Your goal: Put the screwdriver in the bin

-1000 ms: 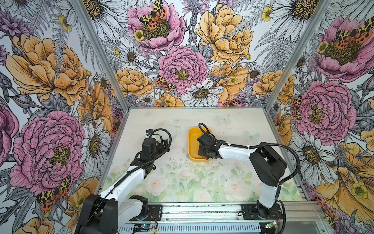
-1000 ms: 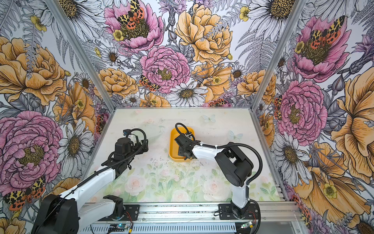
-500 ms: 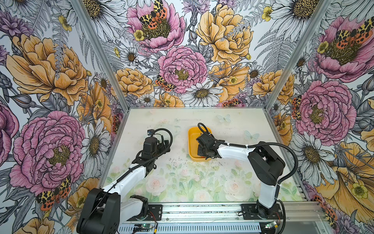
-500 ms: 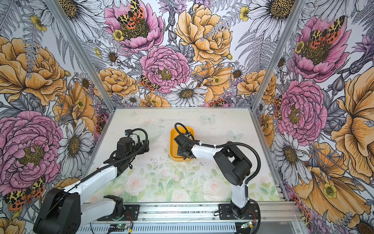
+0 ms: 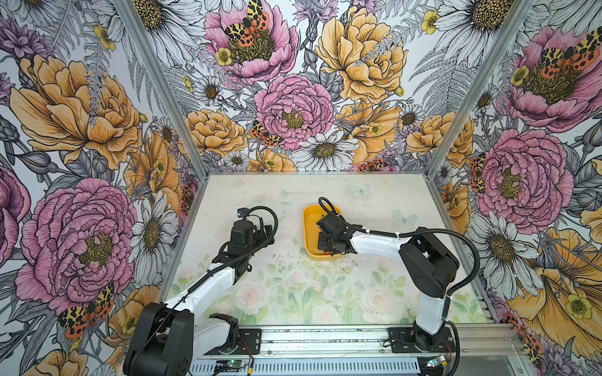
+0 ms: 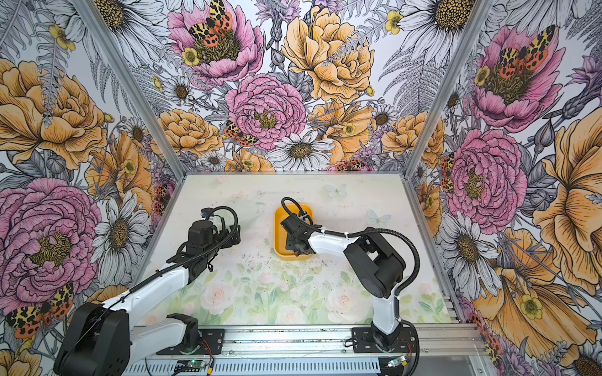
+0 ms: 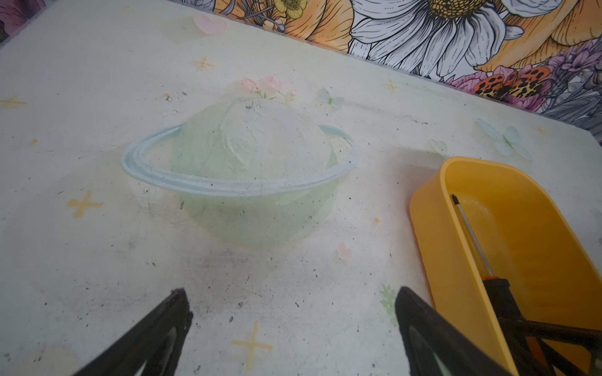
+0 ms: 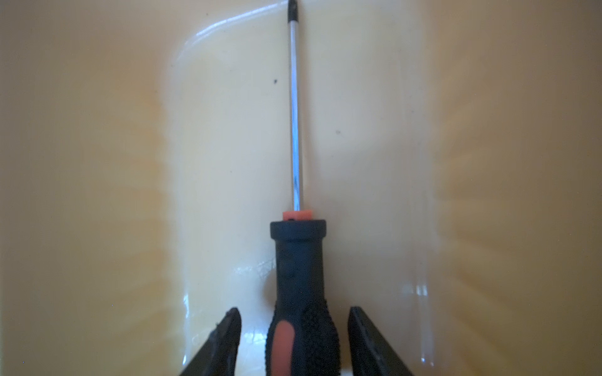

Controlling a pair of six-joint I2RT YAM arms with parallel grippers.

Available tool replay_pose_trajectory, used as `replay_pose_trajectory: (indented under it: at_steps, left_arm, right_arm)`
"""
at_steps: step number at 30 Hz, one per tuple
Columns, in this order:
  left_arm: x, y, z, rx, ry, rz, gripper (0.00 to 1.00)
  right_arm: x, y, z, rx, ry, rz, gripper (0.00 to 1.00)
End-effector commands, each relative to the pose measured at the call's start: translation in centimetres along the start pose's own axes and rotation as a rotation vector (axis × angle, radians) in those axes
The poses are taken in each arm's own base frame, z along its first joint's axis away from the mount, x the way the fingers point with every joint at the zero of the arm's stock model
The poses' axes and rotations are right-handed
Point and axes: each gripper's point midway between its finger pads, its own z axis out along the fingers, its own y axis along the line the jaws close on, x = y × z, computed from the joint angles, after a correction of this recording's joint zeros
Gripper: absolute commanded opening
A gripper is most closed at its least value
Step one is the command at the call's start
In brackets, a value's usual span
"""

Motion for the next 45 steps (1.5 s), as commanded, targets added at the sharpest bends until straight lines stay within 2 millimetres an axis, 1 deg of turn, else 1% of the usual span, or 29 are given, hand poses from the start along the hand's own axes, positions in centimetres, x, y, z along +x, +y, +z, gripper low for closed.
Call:
replay_pose_trajectory:
  at_steps: [1, 6, 9, 12, 21, 25, 28, 31, 34, 37, 38, 41, 44, 45]
  left_arm:
    - [-1.9, -1.1, -0.6, 0.044, -0.048, -0.024, 0.99]
    - [-2.0, -1.2, -0.8, 0.05, -0.052, -0.028, 0.99]
    - [-2.0, -1.2, -0.8, 0.052, -0.052, -0.029, 0.99]
    - [-2.0, -1.2, -0.8, 0.053, -0.051, -0.032, 0.99]
    - [-2.0, -1.4, -1.1, 0.064, -0.056, -0.039, 0.99]
    - [-2.1, -1.3, -1.5, 0.061, -0.062, -0.039, 0.99]
    - [-2.3, -1.3, -1.7, 0.06, -0.069, -0.036, 0.99]
    - [-2.6, -1.3, -2.0, 0.057, -0.079, -0.026, 0.99]
    - [-2.9, -1.0, -2.3, 0.041, -0.095, -0.015, 0.99]
    - [-3.7, -0.9, -2.7, 0.032, -0.118, 0.007, 0.99]
    - [-4.0, -0.9, -2.8, 0.026, -0.128, 0.015, 0.99]
    - [-5.1, -0.7, -3.2, 0.006, -0.17, 0.042, 0.99]
    - [-6.3, -0.6, -3.7, -0.01, -0.225, 0.083, 0.99]
    - [-6.8, -0.6, -3.9, -0.012, -0.246, 0.101, 0.99]
  right_arm:
    - [-1.4, 0.4, -0.6, -0.003, -0.038, -0.002, 0.62]
    - [-2.3, 0.6, -2.1, -0.008, -0.066, -0.041, 0.7]
    - [-2.9, 0.9, -3.2, -0.019, -0.081, -0.08, 0.72]
    - [-3.2, 1.5, -4.1, -0.046, -0.089, -0.115, 0.73]
    - [-3.8, 1.7, -6.7, -0.081, -0.12, -0.166, 0.73]
    - [-4.2, 1.3, -8.0, -0.09, -0.143, -0.241, 0.72]
    - [-4.9, 0.5, -9.2, -0.077, -0.181, -0.333, 0.72]
    - [-6.2, -1.6, -10.6, -0.003, -0.249, -0.45, 0.72]
    - [-8.0, -5.2, -11.9, 0.087, -0.302, -0.5, 0.72]
    - [-9.9, -9.0, -13.0, 0.107, -0.347, -0.445, 0.72]
    - [-10.5, -10.6, -13.4, 0.114, -0.369, -0.41, 0.72]
    - [-12.0, -14.5, -14.5, 0.173, -0.431, -0.338, 0.71]
    - [-12.9, -17.9, -15.0, 0.233, -0.51, -0.285, 0.71]
    - [-13.1, -18.7, -15.1, 0.237, -0.545, -0.272, 0.71]
